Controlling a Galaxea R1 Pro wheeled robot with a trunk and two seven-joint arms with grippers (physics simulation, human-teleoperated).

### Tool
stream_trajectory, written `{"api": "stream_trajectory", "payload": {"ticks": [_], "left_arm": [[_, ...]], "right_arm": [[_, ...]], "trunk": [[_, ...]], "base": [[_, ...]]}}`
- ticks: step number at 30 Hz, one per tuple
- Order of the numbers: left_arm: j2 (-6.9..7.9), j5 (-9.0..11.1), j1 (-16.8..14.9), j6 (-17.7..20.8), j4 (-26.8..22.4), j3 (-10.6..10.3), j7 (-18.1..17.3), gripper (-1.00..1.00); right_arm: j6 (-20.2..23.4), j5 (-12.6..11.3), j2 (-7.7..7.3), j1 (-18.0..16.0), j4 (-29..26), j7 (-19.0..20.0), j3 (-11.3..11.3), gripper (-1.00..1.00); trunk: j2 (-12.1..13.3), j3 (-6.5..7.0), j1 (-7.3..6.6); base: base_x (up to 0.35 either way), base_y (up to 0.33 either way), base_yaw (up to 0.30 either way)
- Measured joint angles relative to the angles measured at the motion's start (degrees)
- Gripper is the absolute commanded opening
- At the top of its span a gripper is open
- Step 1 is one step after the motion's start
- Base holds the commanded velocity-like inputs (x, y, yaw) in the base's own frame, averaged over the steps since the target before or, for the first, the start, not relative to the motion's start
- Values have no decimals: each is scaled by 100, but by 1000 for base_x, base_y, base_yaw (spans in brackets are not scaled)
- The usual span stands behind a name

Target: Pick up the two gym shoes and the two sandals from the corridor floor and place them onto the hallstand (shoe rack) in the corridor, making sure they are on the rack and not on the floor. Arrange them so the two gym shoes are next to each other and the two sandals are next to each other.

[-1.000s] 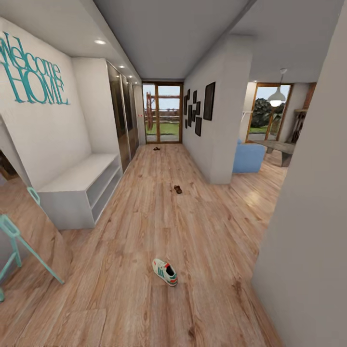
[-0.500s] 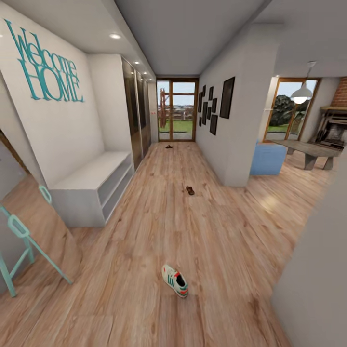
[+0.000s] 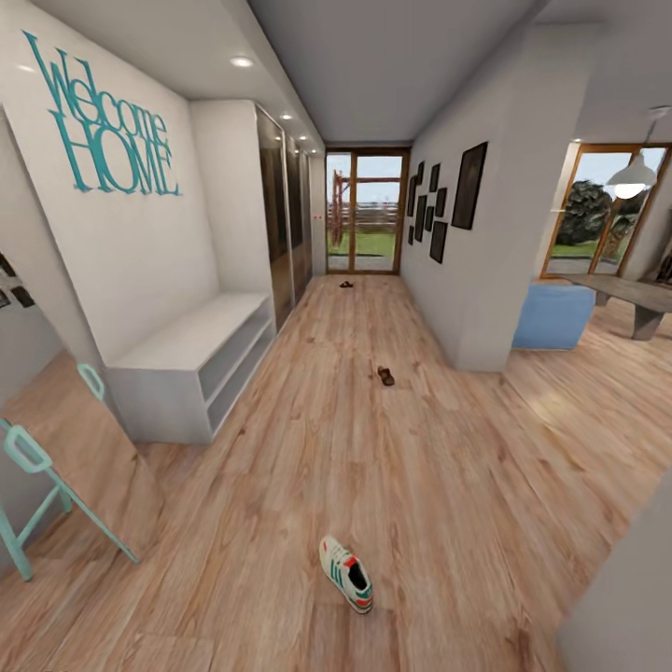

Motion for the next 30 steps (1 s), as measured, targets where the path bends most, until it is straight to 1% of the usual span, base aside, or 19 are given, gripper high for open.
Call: {"api": "stream_trajectory", "payload": {"ticks": [3,6,16,18,20,21,23,26,30], "left_arm": [[0,0,0,1,-1,1,0,100],[0,0,0,1,-1,1,0,100],[0,0,-1,0,1,-1,0,100],[19,-29,-34,-31,-32,-6,-1,100],[22,-74,-99,-95,-96,-8,0,100],[23,-74,-132,-127,-129,-8,0,100],[10,-69,-91,-192,-193,-9,0,100],[-10,-65,-181,-288,-289,-12,4,100],[-11,-69,-312,-417,-418,-12,7,100]], "right_arm": [[0,0,-1,0,0,0,0,100],[0,0,0,0,0,0,0,100],[0,7,-1,1,-1,0,1,100],[-8,31,8,-32,-34,-8,22,100],[-8,30,8,-98,-100,-8,23,100],[-8,29,9,-130,-132,-6,22,100],[-5,27,9,-196,-197,-3,19,100],[-1,23,-3,-295,-295,-13,12,100],[0,23,-7,-307,-424,-32,20,100]], "trunk": [[0,-10,0],[0,-16,-1],[0,-19,0],[1,-19,25],[0,-19,3],[0,-19,3],[0,-19,3],[0,-19,3],[0,-19,3]], "base": [[304,-85,270],[332,-27,146],[322,-89,13],[0,0,0],[0,0,0],[0,0,0],[0,0,0],[0,0,0],[0,0,0]]}}
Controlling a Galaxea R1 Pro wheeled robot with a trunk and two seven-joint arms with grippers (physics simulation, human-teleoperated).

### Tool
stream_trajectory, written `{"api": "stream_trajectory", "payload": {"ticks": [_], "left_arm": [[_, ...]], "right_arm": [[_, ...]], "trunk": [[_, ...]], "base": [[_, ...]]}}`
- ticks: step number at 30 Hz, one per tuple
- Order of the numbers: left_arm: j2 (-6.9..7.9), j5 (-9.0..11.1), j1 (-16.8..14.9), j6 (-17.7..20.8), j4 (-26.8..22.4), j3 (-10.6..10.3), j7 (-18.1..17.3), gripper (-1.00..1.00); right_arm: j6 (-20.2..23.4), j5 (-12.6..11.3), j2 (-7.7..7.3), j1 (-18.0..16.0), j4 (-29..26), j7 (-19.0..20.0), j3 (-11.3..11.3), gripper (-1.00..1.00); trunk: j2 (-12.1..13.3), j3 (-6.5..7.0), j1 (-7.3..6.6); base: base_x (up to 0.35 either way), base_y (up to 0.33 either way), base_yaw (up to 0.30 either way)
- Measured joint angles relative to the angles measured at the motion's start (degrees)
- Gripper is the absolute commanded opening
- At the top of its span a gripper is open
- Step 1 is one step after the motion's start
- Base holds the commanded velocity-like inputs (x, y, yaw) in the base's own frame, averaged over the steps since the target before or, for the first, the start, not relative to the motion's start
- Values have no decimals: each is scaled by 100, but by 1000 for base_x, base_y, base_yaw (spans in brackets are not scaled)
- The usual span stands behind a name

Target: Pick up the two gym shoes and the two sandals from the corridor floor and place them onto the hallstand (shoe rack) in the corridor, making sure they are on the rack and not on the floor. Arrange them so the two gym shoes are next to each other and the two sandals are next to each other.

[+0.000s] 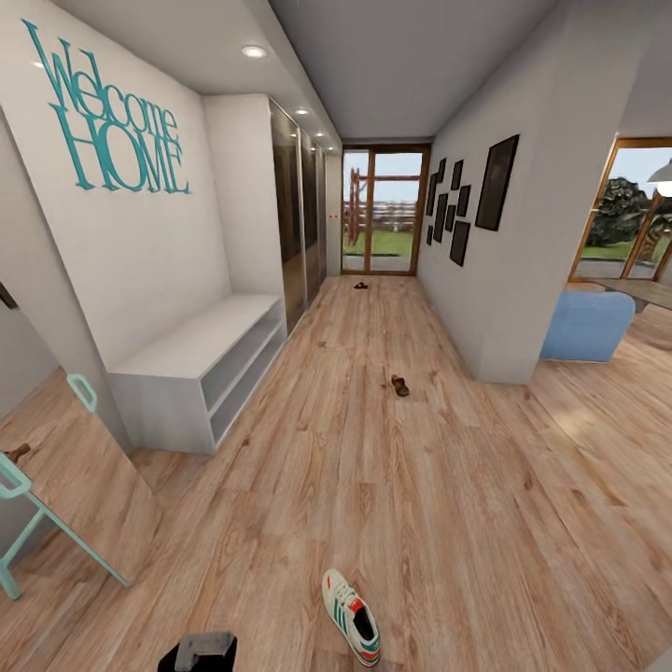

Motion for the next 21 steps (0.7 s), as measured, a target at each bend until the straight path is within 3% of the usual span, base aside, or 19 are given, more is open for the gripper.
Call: {"api": "stream_trajectory", "payload": {"ticks": [8,21], "left_arm": [[5,-14,-250,-198,-259,1,-7,100],[10,-3,-673,56,-678,3,1,100]], "right_arm": [[8,-3,0,0,-258,-16,-2,100],[119,1,10,-135,-674,-27,-4,100]], "trunk": [[0,0,0],[0,0,0]], "base": [[0,0,0],[0,0,0]]}}
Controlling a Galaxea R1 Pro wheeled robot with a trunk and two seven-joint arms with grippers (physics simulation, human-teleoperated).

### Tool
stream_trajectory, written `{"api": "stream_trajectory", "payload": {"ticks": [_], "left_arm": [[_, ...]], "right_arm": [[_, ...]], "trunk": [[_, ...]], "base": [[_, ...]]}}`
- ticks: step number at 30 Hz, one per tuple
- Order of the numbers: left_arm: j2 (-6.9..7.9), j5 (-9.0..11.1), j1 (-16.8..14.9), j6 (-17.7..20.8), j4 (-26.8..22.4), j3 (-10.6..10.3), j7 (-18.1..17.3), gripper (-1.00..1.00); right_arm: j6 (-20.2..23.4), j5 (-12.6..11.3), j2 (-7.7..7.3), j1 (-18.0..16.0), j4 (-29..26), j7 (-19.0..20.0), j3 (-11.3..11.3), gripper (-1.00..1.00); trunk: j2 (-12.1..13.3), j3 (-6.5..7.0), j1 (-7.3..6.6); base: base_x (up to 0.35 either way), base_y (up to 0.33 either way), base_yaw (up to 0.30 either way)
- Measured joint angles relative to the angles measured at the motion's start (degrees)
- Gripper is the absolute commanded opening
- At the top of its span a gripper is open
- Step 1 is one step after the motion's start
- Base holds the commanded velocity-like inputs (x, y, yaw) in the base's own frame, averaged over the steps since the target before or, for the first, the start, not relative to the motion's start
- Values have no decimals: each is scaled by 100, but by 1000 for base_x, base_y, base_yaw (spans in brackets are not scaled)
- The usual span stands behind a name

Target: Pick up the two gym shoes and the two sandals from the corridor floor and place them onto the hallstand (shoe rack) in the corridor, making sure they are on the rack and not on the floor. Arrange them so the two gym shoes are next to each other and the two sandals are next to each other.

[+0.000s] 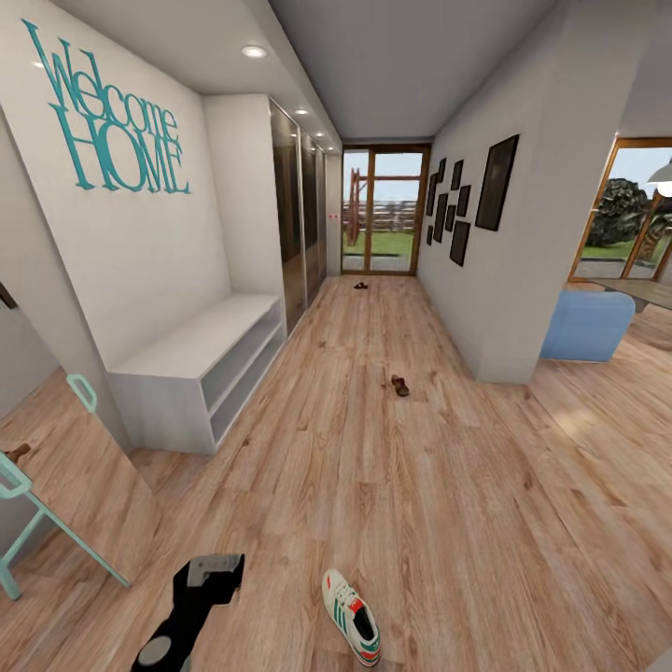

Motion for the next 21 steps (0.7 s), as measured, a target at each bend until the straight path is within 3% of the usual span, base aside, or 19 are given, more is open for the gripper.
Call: {"api": "stream_trajectory", "payload": {"ticks": [1,2,3,4,5,13,16,21], "left_arm": [[0,0,-32,32,-32,0,0,100],[0,1,-386,91,-45,1,0,100],[0,0,-1028,107,-48,-1,0,100],[-1,0,-1159,111,-47,-1,0,100],[0,1,-980,116,-45,1,0,100],[0,0,-1061,131,-45,0,0,100],[1,-2,-1189,139,-45,0,3,100],[20,-3,-1210,138,-46,13,4,100]], "right_arm": [[29,0,1,-33,-32,-1,0,100],[79,-1,2,-85,-407,-2,-1,100],[186,-1,3,-188,-1237,-3,-1,100],[258,1,3,-271,-2148,-3,1,100],[336,0,4,-317,-2110,-4,0,100],[1127,-7,5,-1061,-2167,-2,0,100],[1526,-3,0,-1579,-2174,9,2,100],[1608,-6,-11,-1665,-2186,37,20,100]], "trunk": [[0,0,0],[0,-2,0],[0,0,0],[0,2,0],[0,-1,0],[0,0,0],[0,1,0],[0,0,0]], "base": [[0,0,0],[0,0,0],[0,0,0],[0,0,0],[0,0,0],[0,0,0],[0,0,0],[0,0,0]]}}
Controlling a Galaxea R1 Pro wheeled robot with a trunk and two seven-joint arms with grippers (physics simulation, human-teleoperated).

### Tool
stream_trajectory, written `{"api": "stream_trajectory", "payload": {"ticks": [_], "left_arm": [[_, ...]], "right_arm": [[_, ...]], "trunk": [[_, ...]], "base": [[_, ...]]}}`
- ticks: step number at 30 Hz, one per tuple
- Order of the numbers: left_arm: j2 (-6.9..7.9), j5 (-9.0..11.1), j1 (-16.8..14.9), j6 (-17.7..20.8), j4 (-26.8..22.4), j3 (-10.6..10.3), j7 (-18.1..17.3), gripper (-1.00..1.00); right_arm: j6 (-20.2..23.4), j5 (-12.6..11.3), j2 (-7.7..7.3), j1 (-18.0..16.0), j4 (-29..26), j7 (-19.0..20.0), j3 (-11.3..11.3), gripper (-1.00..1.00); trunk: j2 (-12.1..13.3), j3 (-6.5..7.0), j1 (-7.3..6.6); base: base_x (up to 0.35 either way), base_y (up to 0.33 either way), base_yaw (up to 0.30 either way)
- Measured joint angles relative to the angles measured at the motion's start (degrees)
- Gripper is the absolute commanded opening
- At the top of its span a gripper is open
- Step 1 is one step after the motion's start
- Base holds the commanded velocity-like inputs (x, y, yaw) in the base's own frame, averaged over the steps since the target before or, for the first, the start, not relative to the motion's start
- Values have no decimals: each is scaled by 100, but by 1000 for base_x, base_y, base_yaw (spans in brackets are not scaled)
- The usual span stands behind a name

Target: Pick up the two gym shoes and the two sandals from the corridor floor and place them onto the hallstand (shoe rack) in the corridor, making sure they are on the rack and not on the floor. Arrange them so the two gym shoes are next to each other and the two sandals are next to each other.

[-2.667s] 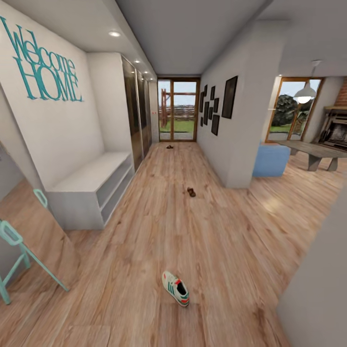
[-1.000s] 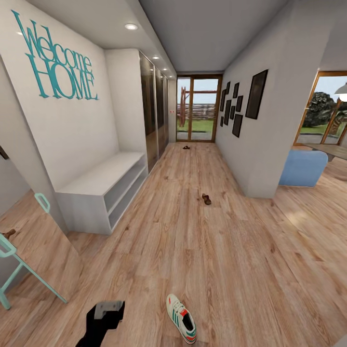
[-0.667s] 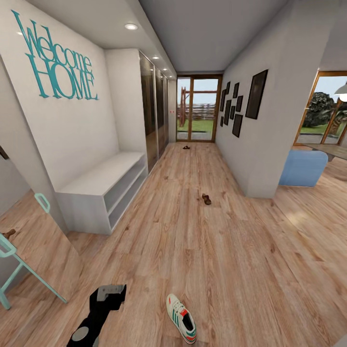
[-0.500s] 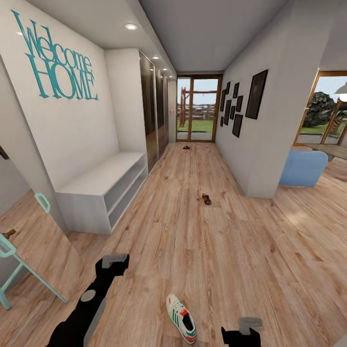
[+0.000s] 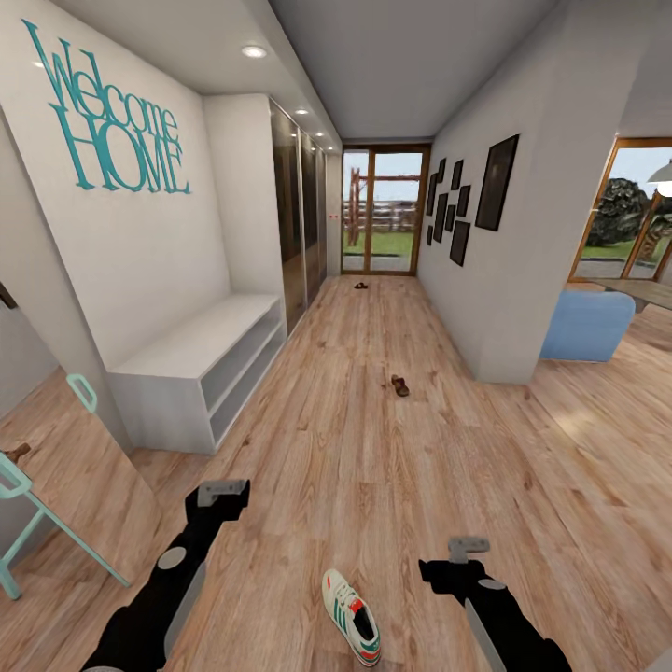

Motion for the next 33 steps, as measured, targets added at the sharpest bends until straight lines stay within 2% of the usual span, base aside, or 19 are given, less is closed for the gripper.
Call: {"api": "stream_trajectory", "payload": {"ticks": [5,20,26,33], "left_arm": [[17,3,-3,-4,0,5,-4,100],[-1,-5,-3,-5,-42,-10,3,100],[-4,-5,-3,-6,-43,-11,4,100],[-12,-5,-4,-19,-60,-20,4,100]], "right_arm": [[13,-19,-2,-14,-125,18,-9,100],[15,-26,0,-11,-171,22,-9,100],[17,-26,0,-11,-171,22,-12,100],[15,5,0,-10,-176,22,-12,100]], "trunk": [[0,0,0],[0,-43,0],[0,-63,-1],[0,-69,-1]], "base": [[0,0,35],[0,-1,268],[93,-168,258],[73,-116,44]]}}
